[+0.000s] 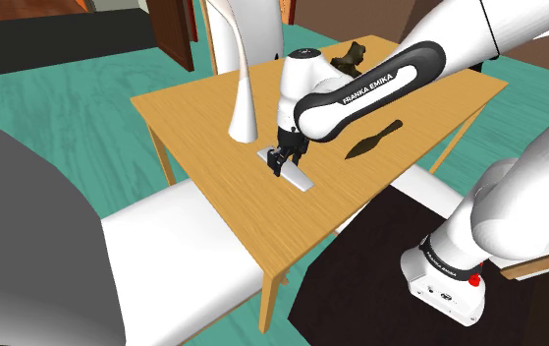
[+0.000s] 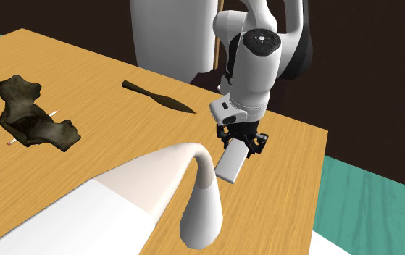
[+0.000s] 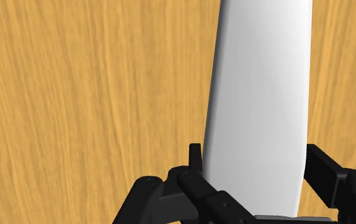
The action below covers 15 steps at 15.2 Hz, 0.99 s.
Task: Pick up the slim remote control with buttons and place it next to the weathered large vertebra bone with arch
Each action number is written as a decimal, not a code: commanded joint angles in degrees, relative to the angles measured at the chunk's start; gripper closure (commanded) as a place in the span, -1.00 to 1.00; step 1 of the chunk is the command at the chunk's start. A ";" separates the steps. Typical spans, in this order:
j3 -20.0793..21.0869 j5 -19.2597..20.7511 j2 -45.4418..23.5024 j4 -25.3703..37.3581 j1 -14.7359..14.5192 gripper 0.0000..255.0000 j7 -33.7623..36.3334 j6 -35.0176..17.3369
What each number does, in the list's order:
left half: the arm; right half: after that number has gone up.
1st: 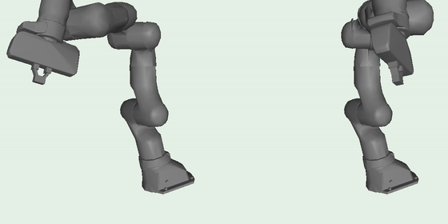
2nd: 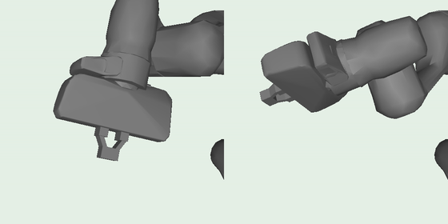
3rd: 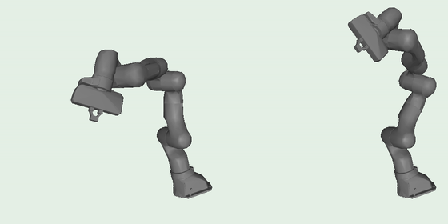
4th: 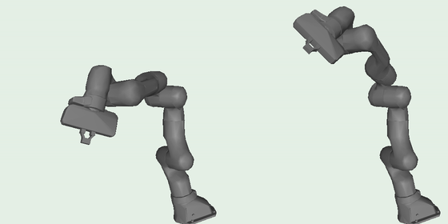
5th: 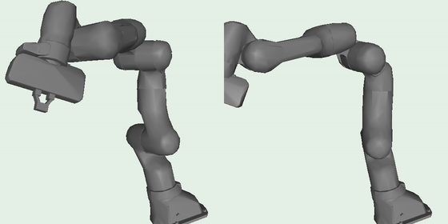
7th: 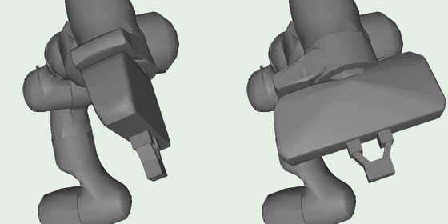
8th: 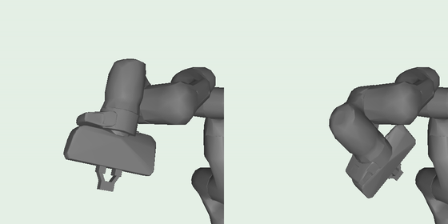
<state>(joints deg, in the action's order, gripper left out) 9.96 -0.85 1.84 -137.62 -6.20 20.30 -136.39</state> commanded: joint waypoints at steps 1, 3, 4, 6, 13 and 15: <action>0.00 0.00 0.00 0.00 0.00 1.00 0.00 0.00; 0.00 0.00 -0.02 0.01 0.00 1.00 0.00 0.00; -0.01 -0.12 0.54 0.27 0.00 1.00 -0.09 0.80; -0.04 -0.35 1.60 0.84 -0.01 1.00 -0.26 2.42; -0.18 -0.95 4.91 3.19 -0.03 1.00 -0.71 8.05; -0.23 -1.08 5.74 3.98 -0.03 1.00 -0.81 9.65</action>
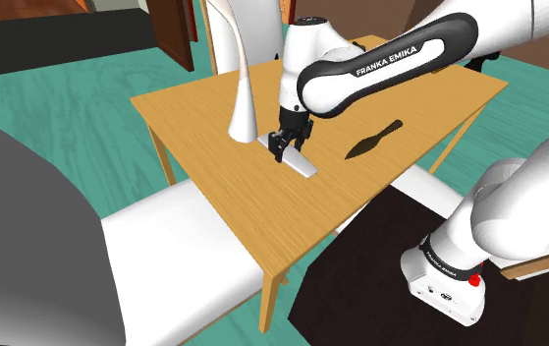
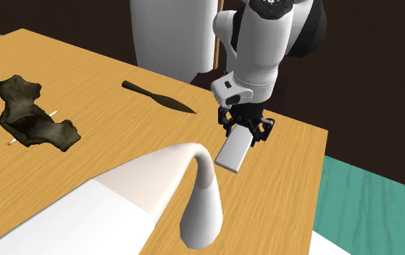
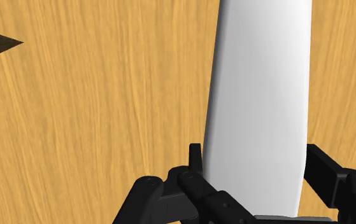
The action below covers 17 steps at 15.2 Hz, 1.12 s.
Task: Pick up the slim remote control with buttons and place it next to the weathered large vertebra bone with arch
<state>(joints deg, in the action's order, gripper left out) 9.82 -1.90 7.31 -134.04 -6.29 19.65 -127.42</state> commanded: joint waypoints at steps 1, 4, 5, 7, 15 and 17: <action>-0.12 -0.09 0.66 0.81 0.06 1.00 -0.20 1.48; -0.20 -0.24 1.76 2.11 0.05 1.00 -0.32 3.87; -0.23 -0.28 2.10 2.57 0.05 1.00 -0.36 4.67; -0.29 -0.35 2.74 3.52 0.06 1.00 -0.42 6.26; -0.51 -0.54 4.77 7.80 0.09 1.00 -0.59 12.55; -0.56 -0.57 5.15 8.99 0.10 1.00 -0.61 14.11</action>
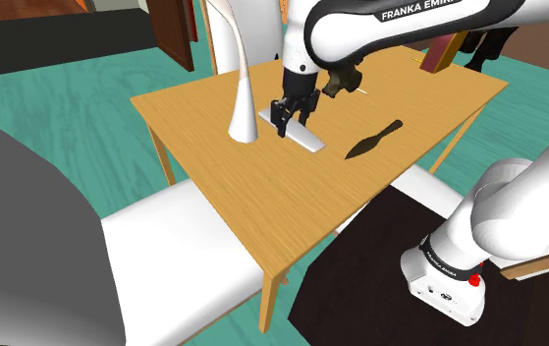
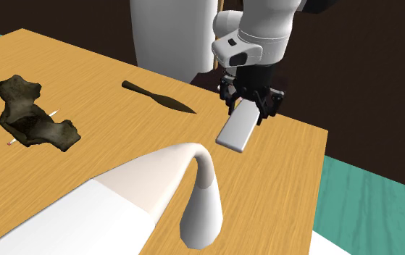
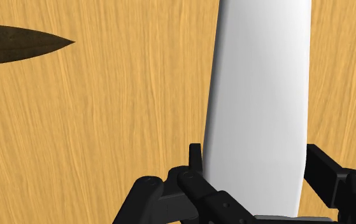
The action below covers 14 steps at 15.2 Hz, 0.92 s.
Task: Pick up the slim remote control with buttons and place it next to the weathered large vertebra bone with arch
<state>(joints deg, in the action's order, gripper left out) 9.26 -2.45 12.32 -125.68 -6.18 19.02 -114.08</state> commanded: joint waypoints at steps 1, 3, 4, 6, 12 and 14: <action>-0.03 -0.02 0.30 1.24 0.00 1.00 0.02 1.55; -0.08 -0.03 0.60 2.49 0.01 1.00 0.00 3.10; -0.10 -0.03 0.73 3.14 0.02 1.00 0.00 3.88; -0.15 -0.04 0.96 4.47 0.04 1.00 -0.01 5.42; -0.27 -0.01 1.32 8.73 0.09 1.00 0.00 10.05; -0.31 0.01 1.34 10.25 0.11 1.00 0.01 11.59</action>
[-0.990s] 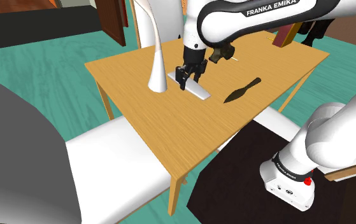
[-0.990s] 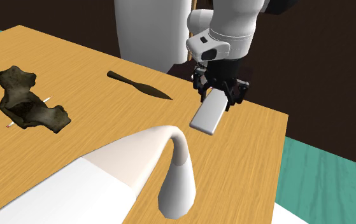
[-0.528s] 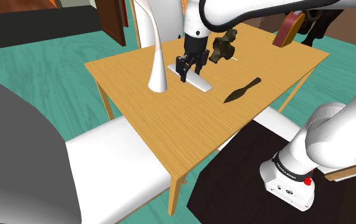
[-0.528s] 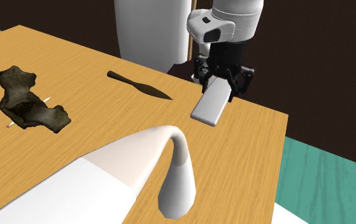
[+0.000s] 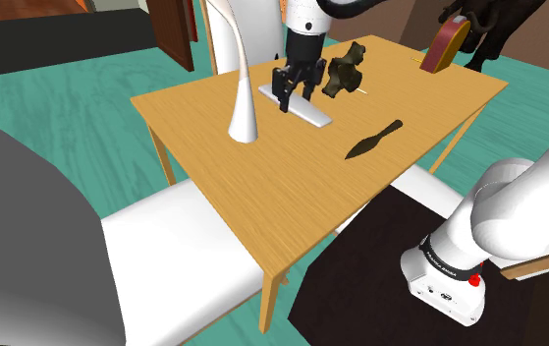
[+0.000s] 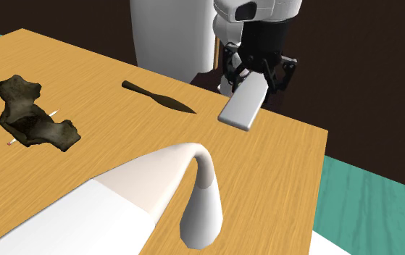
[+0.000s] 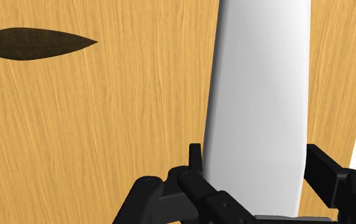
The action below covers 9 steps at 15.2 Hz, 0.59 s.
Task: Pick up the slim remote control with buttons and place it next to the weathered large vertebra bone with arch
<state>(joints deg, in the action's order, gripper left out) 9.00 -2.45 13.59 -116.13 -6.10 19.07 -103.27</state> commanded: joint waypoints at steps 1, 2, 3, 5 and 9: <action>-0.06 0.02 0.05 1.48 0.04 1.00 -0.03 1.55; -0.08 0.03 0.03 2.28 0.05 1.00 -0.02 2.32; -0.09 0.04 0.00 3.08 0.06 1.00 -0.01 3.09; -0.12 0.08 -0.11 4.73 0.08 1.00 0.02 4.64; -0.15 0.15 -0.48 8.20 0.12 1.00 0.09 7.74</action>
<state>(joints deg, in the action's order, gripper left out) 8.87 -2.32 13.25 -109.02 -6.00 19.16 -96.51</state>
